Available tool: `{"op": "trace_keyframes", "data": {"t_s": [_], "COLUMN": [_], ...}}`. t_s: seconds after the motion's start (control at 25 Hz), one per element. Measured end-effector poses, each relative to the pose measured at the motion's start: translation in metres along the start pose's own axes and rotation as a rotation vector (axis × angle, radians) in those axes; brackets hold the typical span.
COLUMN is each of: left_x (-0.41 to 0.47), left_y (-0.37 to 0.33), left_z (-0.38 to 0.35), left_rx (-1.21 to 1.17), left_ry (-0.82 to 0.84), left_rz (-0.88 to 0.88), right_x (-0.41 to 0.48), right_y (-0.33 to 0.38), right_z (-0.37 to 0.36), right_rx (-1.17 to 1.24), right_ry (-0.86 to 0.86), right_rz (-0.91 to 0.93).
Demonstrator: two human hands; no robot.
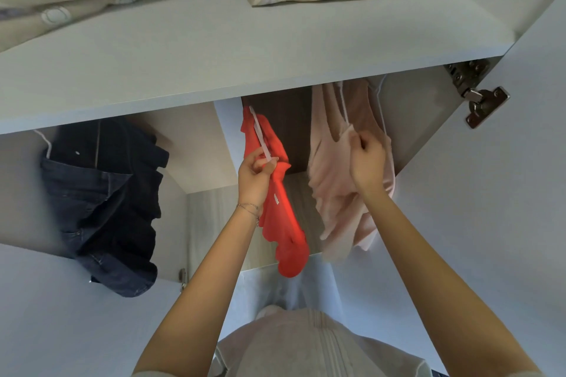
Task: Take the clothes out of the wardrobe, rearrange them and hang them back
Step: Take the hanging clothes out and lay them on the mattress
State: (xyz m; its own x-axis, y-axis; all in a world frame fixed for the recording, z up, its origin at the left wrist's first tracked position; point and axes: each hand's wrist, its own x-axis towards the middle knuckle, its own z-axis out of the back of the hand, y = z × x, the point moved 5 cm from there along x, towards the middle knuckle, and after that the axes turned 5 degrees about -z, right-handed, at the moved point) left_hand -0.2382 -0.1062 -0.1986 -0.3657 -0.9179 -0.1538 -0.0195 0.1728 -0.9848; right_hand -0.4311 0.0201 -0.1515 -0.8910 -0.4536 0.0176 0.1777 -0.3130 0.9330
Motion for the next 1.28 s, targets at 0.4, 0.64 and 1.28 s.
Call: {"op": "trace_keyframes", "data": {"t_s": [0.4,0.64,1.28], "left_x": [-0.023,-0.028,0.052], "left_y": [-0.008,0.001,0.006], "left_z": [-0.040,-0.034,-0.009], "left_rx": [-0.068,-0.056,0.731], "left_ry": [0.100,0.269,0.752], "left_rz": [-0.002,0.012,-0.626], "right_x": [-0.071,-0.073,-0.132], "right_y": [-0.009,-0.026,-0.039], "right_z": [-0.033,-0.035,-0.011], "right_rx": [-0.167,-0.372,-0.587], "right_ry": [0.292,0.363,0.153], "right_rz": [0.123,0.162,0.041]}}
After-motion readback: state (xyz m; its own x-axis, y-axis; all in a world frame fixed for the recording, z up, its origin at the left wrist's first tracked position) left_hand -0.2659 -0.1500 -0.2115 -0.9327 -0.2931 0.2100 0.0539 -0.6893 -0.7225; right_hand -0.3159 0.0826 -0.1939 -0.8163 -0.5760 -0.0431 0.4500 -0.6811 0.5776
